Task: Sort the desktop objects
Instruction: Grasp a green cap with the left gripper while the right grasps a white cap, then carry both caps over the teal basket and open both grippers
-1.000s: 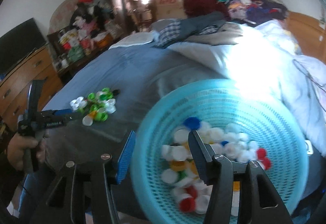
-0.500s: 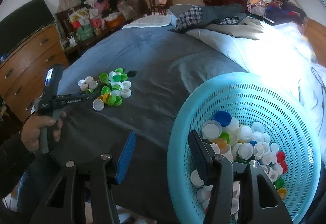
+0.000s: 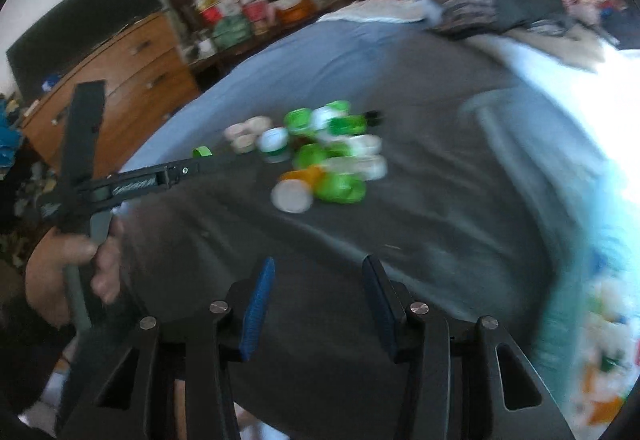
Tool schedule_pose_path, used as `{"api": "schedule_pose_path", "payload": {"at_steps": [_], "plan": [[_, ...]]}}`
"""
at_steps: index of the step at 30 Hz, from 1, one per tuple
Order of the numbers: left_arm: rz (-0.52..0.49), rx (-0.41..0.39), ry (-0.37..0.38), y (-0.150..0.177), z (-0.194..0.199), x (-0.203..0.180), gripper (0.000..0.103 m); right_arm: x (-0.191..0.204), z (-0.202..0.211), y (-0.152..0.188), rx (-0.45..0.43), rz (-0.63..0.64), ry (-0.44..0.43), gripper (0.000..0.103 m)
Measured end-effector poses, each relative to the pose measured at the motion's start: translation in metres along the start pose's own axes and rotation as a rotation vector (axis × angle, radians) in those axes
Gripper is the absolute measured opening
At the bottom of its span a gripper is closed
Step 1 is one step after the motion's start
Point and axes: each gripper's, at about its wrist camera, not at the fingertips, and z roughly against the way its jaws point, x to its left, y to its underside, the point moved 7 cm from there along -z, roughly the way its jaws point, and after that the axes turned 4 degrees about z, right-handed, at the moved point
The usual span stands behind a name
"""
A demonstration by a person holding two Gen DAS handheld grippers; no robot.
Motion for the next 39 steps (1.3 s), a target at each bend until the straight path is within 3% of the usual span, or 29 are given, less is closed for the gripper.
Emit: {"api": "schedule_pose_path", "payload": {"at_steps": [5, 15, 17, 18, 25, 39], "plan": [[0.036, 0.016, -0.001, 0.006, 0.002, 0.016, 0.025, 0.012, -0.052, -0.023, 0.032, -0.022, -0.035, 0.050], [0.030, 0.026, 0.025, 0.004, -0.002, 0.009, 0.025, 0.007, -0.101, -0.037, 0.100, -0.022, 0.004, 0.050], [0.020, 0.025, 0.023, 0.004, 0.000, 0.006, 0.025, 0.005, -0.103, -0.035, 0.105, -0.017, 0.016, 0.034], [0.014, 0.023, 0.022, 0.004, 0.001, 0.005, 0.025, 0.004, -0.101, -0.035, 0.099, -0.020, 0.015, 0.034], [-0.027, 0.000, 0.019, 0.000, 0.016, -0.012, 0.025, 0.012, -0.038, -0.039, -0.011, 0.025, 0.043, 0.034], [-0.218, -0.053, 0.093, -0.004, 0.050, -0.120, 0.025, -0.023, 0.113, -0.020, -0.195, 0.001, 0.188, 0.034]]}}
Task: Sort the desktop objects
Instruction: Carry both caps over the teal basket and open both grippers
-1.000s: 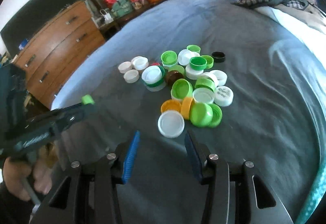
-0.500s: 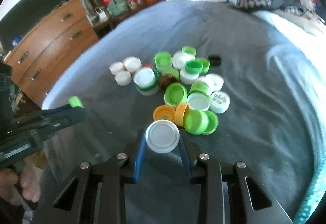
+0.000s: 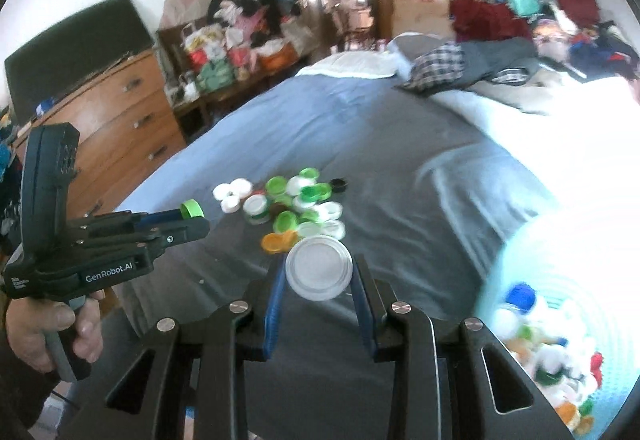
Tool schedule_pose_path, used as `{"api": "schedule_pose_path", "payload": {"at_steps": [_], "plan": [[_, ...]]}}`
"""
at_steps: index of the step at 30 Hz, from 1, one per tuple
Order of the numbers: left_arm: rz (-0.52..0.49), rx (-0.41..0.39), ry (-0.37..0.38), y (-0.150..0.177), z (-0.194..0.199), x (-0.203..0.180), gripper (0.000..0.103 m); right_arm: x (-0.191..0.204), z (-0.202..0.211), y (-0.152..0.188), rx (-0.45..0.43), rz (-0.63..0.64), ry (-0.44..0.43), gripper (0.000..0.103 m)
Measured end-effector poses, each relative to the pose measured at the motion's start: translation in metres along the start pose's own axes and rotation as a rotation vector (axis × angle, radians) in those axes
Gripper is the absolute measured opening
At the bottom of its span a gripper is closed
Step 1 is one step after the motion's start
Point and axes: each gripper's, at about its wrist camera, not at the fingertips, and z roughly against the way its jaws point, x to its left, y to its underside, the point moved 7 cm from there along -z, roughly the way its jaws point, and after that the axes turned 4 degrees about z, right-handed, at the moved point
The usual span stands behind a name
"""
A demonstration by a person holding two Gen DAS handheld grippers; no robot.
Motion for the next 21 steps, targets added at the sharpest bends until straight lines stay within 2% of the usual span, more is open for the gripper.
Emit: {"api": "schedule_pose_path", "payload": {"at_steps": [11, 21], "plan": [[-0.120, 0.006, 0.079, -0.020, -0.004, -0.095, 0.025, -0.077, 0.079, 0.016, -0.084, -0.089, 0.134, 0.034], [-0.221, 0.011, 0.167, -0.042, -0.012, -0.187, 0.025, -0.136, 0.124, 0.032, -0.128, -0.190, 0.210, 0.035]]}}
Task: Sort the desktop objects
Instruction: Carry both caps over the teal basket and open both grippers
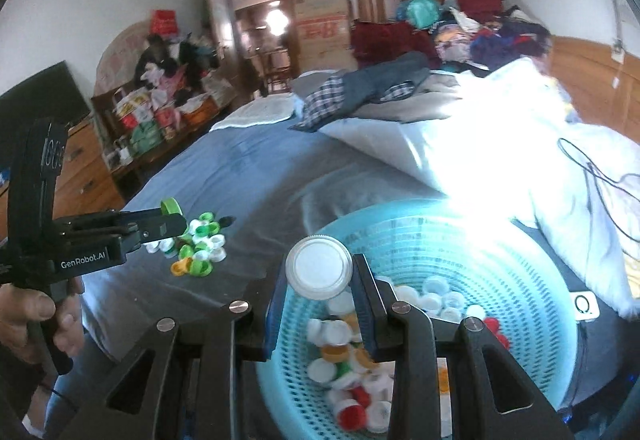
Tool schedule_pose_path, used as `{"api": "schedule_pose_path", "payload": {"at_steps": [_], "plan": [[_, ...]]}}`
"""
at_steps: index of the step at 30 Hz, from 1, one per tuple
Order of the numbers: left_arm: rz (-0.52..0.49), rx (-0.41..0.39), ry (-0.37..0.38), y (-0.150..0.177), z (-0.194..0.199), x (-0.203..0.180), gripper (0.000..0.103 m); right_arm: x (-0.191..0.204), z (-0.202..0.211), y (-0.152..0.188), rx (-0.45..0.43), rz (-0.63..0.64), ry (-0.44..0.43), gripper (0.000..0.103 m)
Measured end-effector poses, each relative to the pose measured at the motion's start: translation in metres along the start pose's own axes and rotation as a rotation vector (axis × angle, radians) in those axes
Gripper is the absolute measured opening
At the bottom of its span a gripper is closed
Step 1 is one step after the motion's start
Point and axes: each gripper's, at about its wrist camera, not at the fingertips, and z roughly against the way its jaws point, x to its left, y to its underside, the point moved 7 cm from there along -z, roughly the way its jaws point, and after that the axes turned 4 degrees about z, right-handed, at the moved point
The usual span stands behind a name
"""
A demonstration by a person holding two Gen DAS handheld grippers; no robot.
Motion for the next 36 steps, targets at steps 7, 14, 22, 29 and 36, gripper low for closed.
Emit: {"api": "schedule_pose_path", "payload": {"at_steps": [7, 14, 22, 29, 36], "plan": [[-0.049, 0.044, 0.059, -0.012, -0.023, -0.044, 0.025, -0.018, 0.007, -0.001, -0.009, -0.027, 0.017, 0.035], [-0.057, 0.071, 0.106, -0.014, -0.038, -0.068, 0.025, -0.035, 0.011, -0.002, -0.012, -0.044, 0.041, 0.035], [-0.056, 0.111, 0.117, -0.007, -0.053, -0.076, 0.025, -0.042, 0.009, 0.002, 0.007, -0.055, 0.051, 0.035], [-0.063, 0.143, 0.089, 0.003, -0.065, -0.075, 0.025, -0.047, 0.008, 0.008, 0.012, -0.068, 0.052, 0.035], [-0.071, 0.145, 0.080, 0.003, -0.068, -0.078, 0.025, -0.048, 0.004, 0.012, 0.022, -0.070, 0.040, 0.035]]}}
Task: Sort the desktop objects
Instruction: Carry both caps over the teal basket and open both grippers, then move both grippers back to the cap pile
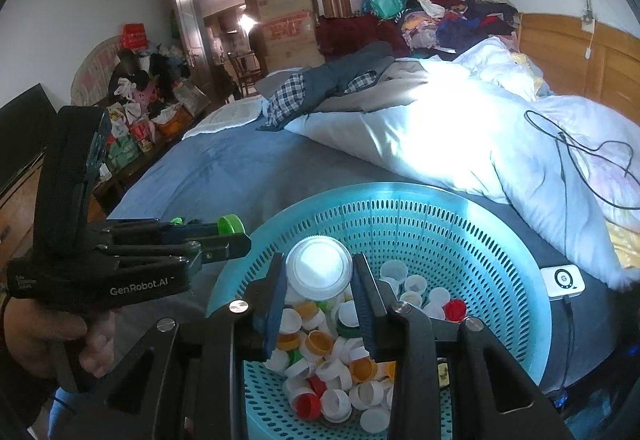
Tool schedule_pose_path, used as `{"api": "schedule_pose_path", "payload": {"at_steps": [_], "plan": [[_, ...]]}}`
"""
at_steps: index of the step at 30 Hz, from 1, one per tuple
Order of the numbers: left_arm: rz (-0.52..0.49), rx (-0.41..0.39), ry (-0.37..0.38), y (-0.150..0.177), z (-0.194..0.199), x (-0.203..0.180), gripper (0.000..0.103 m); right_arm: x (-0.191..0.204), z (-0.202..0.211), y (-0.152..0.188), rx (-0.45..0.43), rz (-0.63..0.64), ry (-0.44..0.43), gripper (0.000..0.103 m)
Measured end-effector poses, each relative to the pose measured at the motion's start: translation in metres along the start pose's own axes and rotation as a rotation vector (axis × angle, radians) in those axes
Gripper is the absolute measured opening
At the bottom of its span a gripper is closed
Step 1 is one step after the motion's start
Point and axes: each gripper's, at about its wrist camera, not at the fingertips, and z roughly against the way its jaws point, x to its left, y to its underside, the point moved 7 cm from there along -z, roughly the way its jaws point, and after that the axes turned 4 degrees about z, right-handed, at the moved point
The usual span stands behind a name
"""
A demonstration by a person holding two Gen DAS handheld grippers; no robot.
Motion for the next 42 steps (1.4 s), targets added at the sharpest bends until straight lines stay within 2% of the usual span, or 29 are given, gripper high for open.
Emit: {"api": "schedule_pose_path", "payload": {"at_steps": [25, 26, 27, 28, 29, 30, 32, 35, 37, 40, 42], "plan": [[-0.035, 0.004, 0.012, 0.001, 0.001, -0.013, 0.025, -0.001, 0.001, 0.008, 0.001, -0.011, 0.008, 0.035], [-0.042, 0.003, 0.016, 0.001, 0.001, -0.014, 0.027, -0.002, 0.002, 0.008, 0.000, -0.012, 0.013, 0.038], [-0.047, 0.001, 0.015, 0.001, 0.002, -0.016, 0.037, -0.004, 0.003, 0.007, -0.005, -0.014, 0.020, 0.044], [-0.049, -0.006, 0.010, 0.001, 0.003, -0.015, 0.051, -0.004, 0.004, 0.007, -0.010, -0.017, 0.022, 0.054], [-0.050, -0.019, -0.002, 0.001, 0.005, -0.014, 0.057, -0.005, 0.006, 0.007, -0.014, -0.019, 0.025, 0.059], [-0.048, -0.032, -0.014, 0.000, 0.007, -0.012, 0.060, -0.005, 0.006, 0.007, -0.015, -0.021, 0.028, 0.059], [-0.040, -0.034, -0.012, 0.001, 0.009, -0.008, 0.060, -0.005, 0.007, 0.007, -0.015, -0.022, 0.029, 0.059], [-0.033, -0.052, -0.039, 0.004, 0.016, 0.010, 0.060, -0.002, 0.007, 0.007, -0.016, -0.019, 0.022, 0.064], [-0.001, -0.062, -0.068, 0.012, 0.023, 0.036, 0.060, 0.003, 0.006, 0.007, -0.016, -0.014, 0.009, 0.067], [0.101, -0.072, -0.145, 0.038, 0.037, 0.103, 0.060, 0.018, -0.003, 0.014, 0.009, 0.007, -0.021, 0.068], [0.202, -0.057, -0.218, 0.065, 0.044, 0.162, 0.060, 0.030, -0.011, 0.019, 0.031, 0.024, -0.043, 0.068]]}}
